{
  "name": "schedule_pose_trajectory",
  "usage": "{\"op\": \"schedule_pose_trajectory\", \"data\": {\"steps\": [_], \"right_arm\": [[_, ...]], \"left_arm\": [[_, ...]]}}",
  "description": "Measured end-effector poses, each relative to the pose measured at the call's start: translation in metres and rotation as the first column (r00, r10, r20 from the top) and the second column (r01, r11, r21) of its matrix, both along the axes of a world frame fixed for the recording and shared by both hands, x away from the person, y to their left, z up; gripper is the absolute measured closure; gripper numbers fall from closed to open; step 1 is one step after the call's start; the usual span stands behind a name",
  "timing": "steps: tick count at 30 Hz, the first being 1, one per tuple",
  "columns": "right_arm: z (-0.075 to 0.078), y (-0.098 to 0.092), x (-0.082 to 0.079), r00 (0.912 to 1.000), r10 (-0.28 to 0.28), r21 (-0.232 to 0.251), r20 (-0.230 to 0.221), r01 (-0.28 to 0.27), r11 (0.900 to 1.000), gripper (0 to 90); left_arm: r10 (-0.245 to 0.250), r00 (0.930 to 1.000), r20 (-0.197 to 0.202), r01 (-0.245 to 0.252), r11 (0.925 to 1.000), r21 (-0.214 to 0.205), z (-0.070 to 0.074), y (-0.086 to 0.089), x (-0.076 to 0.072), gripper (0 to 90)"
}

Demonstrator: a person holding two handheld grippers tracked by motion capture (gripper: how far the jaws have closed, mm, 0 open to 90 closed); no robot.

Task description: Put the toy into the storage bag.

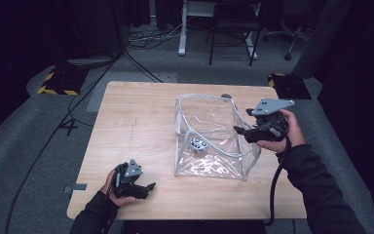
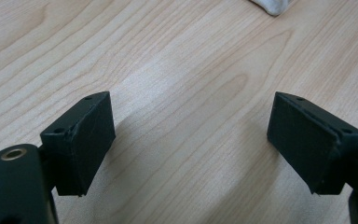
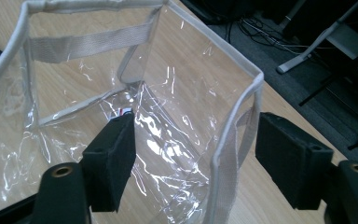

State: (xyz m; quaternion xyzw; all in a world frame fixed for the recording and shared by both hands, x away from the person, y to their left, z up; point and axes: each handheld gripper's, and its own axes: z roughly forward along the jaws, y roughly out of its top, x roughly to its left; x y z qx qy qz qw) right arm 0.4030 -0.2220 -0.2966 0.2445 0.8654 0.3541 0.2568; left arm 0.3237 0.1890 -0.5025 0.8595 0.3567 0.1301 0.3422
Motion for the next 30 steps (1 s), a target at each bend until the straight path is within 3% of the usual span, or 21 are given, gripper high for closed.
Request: {"op": "schedule_pose_trajectory", "data": {"steps": [12, 19, 23, 25, 30], "right_arm": [[0.001, -0.013, 0.004, 0.9956, -0.084, 0.063, 0.041, 0.082, 0.9947, 24.7], [0.0, -0.025, 0.009, 0.987, -0.155, 0.13, 0.042, 0.148, 0.9803, 24.7], [0.0, -0.03, 0.013, 0.9809, -0.187, 0.141, 0.053, 0.178, 0.9738, 24.3], [-0.001, -0.035, 0.015, 0.9743, -0.221, 0.176, 0.041, 0.211, 0.9616, 24.3], [-0.003, -0.04, 0.018, 0.9702, -0.239, 0.182, 0.037, 0.229, 0.9563, 24.4]], "left_arm": [[-0.003, 1.0, -0.001, 0.003, 1.0, 0.003, 0.0, 0.0, 0.0, 15.3], [0.0, 1.0, -0.001, 0.0, 1.0, 0.0, 0.0, 0.0, 0.0, 15.3], [0.0, 1.0, -0.001, 0.0, 1.0, 0.0, 0.0, 0.0, 0.0, 15.3], [0.001, 1.0, 0.003, -0.001, 1.0, 0.003, 0.0, 0.0, 0.0, 15.3], [0.0, 1.0, -0.001, 0.0, 1.0, 0.0, 0.0, 0.0, 0.0, 15.3]]}}
